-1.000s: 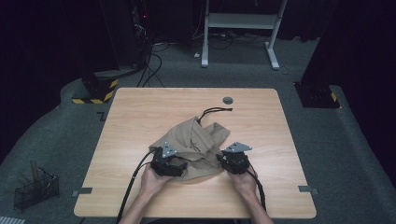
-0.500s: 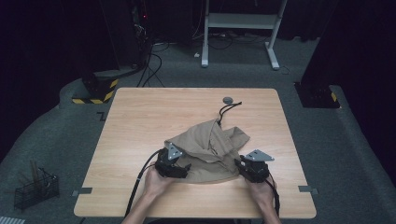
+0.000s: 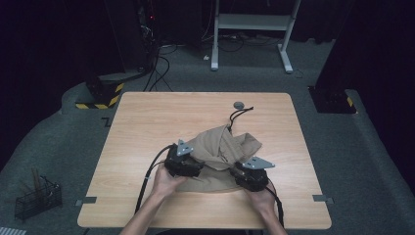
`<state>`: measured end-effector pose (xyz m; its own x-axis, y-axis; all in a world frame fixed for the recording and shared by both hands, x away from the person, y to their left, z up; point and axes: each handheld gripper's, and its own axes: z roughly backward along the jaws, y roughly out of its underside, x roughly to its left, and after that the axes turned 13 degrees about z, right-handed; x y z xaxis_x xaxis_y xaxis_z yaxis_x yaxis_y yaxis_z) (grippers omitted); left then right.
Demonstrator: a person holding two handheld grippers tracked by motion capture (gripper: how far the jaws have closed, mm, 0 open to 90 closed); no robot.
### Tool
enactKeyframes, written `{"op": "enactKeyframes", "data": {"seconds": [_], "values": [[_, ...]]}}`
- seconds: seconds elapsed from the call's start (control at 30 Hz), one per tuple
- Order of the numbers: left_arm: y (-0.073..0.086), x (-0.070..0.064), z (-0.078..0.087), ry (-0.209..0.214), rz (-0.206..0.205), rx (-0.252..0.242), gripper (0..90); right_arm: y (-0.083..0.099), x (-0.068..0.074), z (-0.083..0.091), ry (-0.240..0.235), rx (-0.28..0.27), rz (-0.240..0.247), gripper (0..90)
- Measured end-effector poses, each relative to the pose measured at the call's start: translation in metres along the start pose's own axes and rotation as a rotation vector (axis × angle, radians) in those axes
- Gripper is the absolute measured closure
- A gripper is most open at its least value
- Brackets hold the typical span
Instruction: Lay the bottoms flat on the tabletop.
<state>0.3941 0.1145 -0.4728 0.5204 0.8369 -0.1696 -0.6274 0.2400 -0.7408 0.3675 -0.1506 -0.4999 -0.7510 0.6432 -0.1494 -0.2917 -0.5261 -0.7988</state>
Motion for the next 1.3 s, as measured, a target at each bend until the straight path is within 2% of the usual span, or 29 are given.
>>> {"op": "enactKeyframes", "data": {"seconds": [0.03, 0.07, 0.13, 0.17, 0.2, 0.23, 0.3, 0.33, 0.4, 0.47, 0.5, 0.53, 0.6, 0.63, 0.67, 0.7, 0.73, 0.77, 0.87, 0.9, 0.93, 0.97, 1.03, 1.07, 1.1, 1.17, 1.2, 1.23, 1.3], "values": [[0.0, 0.0, 0.0, 0.0, 0.0, 0.0, 17.9, 0.0, 0.0, 0.0, 0.0, 0.0, 0.0, 62.2], [-0.003, -0.008, -0.005, -0.006, -0.047, 0.009, 18.9, -0.005, 0.005, -0.007, 0.019, 0.031, 0.022, 60.2], [-0.005, -0.014, -0.011, -0.007, -0.079, 0.011, 22.7, -0.005, 0.009, -0.013, 0.033, 0.039, 0.059, 59.9], [-0.006, -0.016, -0.016, -0.015, -0.099, 0.029, 26.9, -0.005, 0.01, -0.017, 0.034, 0.048, 0.074, 60.2], [-0.006, -0.016, -0.016, -0.015, -0.099, 0.029, 31.9, -0.005, 0.01, -0.017, 0.034, 0.048, 0.074, 60.2], [-0.006, -0.018, -0.021, -0.042, -0.128, 0.052, 41.0, -0.002, 0.011, -0.026, 0.016, 0.074, 0.071, 60.7], [-0.006, -0.018, -0.026, -0.03, -0.13, 0.073, 56.0, -0.001, 0.013, -0.029, 0.011, 0.08, 0.072, 60.8], [-0.005, -0.015, -0.029, -0.025, -0.121, 0.08, 64.8, 0.002, 0.015, -0.033, 0.011, 0.091, 0.095, 60.8], [-0.006, -0.01, -0.029, -0.017, -0.09, 0.077, 78.0, 0.002, 0.015, -0.033, 0.009, 0.095, 0.098, 60.8], [-0.008, -0.004, -0.025, -0.03, -0.073, 0.056, 88.3, 0.002, 0.014, -0.034, -0.002, 0.104, 0.1, 60.8], [-0.01, -0.001, -0.023, -0.038, -0.055, 0.044, 89.1, 0.002, 0.015, -0.034, -0.004, 0.108, 0.105, 60.8], [-0.01, -0.001, -0.023, -0.038, -0.055, 0.044, 89.4, 0.002, 0.015, -0.034, -0.004, 0.108, 0.105, 60.8], [-0.016, 0.017, -0.009, -0.068, 0.017, -0.004, 89.7, 0.003, 0.015, -0.033, -0.01, 0.106, 0.116, 60.8], [-0.016, 0.017, -0.009, -0.068, 0.017, -0.004, 89.7, 0.003, 0.015, -0.033, -0.01, 0.106, 0.116, 60.8], [-0.02, 0.032, 0.001, -0.086, 0.07, -0.037, 89.8, 0.005, 0.015, -0.029, -0.023, 0.104, 0.121, 61.2], [-0.021, 0.04, 0.005, -0.101, 0.094, -0.047, 89.8, 0.006, 0.015, -0.028, -0.028, 0.102, 0.127, 61.6], [-0.021, 0.04, 0.005, -0.101, 0.094, -0.047, 89.9, 0.007, 0.015, -0.026, -0.034, 0.101, 0.131, 62.1], [-0.02, 0.054, 0.008, -0.131, 0.131, -0.041, 89.9, 0.009, 0.014, -0.025, -0.039, 0.099, 0.135, 62.6], [-0.015, 0.077, 0.007, -0.22, 0.159, -0.002, 89.9, 0.013, 0.015, -0.018, -0.053, 0.1, 0.138, 63.4], [-0.015, 0.077, 0.007, -0.22, 0.159, -0.002, 89.9, 0.015, 0.015, -0.016, -0.059, 0.096, 0.146, 63.5], [-0.01, 0.091, 0.004, -0.261, 0.189, 0.034, 89.9, 0.017, 0.016, -0.013, -0.065, 0.094, 0.146, 63.8], [-0.008, 0.096, 0.001, -0.28, 0.198, 0.051, 89.7, 0.018, 0.015, -0.012, -0.069, 0.095, 0.147, 63.8], [-0.004, 0.099, 0.001, -0.285, 0.202, 0.043, 86.4, 0.018, 0.016, -0.009, -0.077, 0.105, 0.154, 63.7], [-0.004, 0.099, 0.001, -0.285, 0.202, 0.043, 78.6, 0.018, 0.016, -0.009, -0.077, 0.105, 0.154, 63.7], [-0.001, 0.097, 0.006, -0.227, 0.199, 0.001, 67.2, 0.018, 0.014, -0.008, -0.091, 0.105, 0.151, 63.5], [0.001, 0.09, 0.015, -0.209, 0.193, -0.021, 53.0, 0.018, 0.011, -0.008, -0.105, 0.102, 0.129, 61.6], [0.002, 0.086, 0.021, -0.204, 0.189, -0.047, 46.6, 0.017, 0.012, -0.007, -0.088, 0.105, 0.13, 58.8], [0.002, 0.086, 0.021, -0.204, 0.189, -0.047, 42.9, 0.016, 0.014, -0.003, -0.062, 0.105, 0.138, 57.2], [0.008, 0.07, 0.037, -0.175, 0.169, -0.107, 39.1, 0.017, 0.015, 0.006, -0.029, 0.08, 0.135, 56.6]]}}
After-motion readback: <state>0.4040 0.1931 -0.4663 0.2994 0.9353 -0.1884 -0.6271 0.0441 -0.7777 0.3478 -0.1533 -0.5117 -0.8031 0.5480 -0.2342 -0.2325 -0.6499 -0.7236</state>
